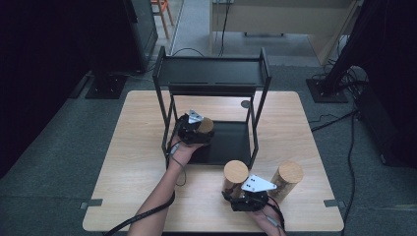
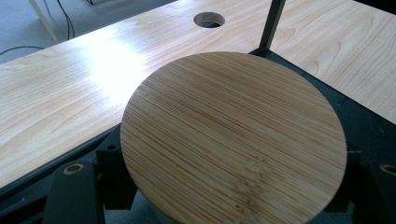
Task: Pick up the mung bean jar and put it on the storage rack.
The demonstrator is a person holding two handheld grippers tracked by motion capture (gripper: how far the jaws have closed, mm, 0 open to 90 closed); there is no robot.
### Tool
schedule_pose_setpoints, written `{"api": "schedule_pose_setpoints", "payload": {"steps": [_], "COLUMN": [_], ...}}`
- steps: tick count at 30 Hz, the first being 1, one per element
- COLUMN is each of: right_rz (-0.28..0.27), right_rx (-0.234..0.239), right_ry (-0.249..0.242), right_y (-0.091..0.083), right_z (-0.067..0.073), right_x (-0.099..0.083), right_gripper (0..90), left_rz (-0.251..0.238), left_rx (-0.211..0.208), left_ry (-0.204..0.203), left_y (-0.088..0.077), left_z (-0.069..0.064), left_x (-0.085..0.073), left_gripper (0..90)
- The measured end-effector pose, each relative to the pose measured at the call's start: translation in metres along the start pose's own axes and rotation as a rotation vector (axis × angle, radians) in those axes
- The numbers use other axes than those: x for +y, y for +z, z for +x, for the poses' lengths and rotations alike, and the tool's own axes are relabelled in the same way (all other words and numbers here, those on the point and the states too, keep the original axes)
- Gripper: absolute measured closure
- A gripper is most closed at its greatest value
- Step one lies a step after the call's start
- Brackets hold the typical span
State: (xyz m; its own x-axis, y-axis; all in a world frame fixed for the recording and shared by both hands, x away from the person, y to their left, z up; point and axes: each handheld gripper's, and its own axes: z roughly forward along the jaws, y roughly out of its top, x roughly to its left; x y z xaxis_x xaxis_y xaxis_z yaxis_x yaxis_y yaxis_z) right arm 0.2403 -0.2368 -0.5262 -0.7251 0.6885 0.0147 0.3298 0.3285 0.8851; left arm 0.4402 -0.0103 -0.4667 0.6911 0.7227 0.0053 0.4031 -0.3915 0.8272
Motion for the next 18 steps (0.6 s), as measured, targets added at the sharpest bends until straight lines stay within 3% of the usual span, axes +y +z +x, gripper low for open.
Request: {"api": "schedule_pose_setpoints", "payload": {"steps": [9, 18], "right_rz": [0.001, 0.0], "right_rx": [0.001, 0.001], "right_ry": [0.004, 0.005], "right_y": [0.0, 0.0], "right_z": [0.0, 0.0], "right_x": [0.0, 0.0], "right_gripper": [20.7, 20.7], "left_rz": [0.009, 0.001], "left_rx": [0.007, 0.001], "left_ry": [0.004, -0.022], "left_y": [0.004, 0.014], "left_z": [0.005, 0.004], "left_x": [0.003, 0.004], "left_gripper": [25.9, 25.9]}}
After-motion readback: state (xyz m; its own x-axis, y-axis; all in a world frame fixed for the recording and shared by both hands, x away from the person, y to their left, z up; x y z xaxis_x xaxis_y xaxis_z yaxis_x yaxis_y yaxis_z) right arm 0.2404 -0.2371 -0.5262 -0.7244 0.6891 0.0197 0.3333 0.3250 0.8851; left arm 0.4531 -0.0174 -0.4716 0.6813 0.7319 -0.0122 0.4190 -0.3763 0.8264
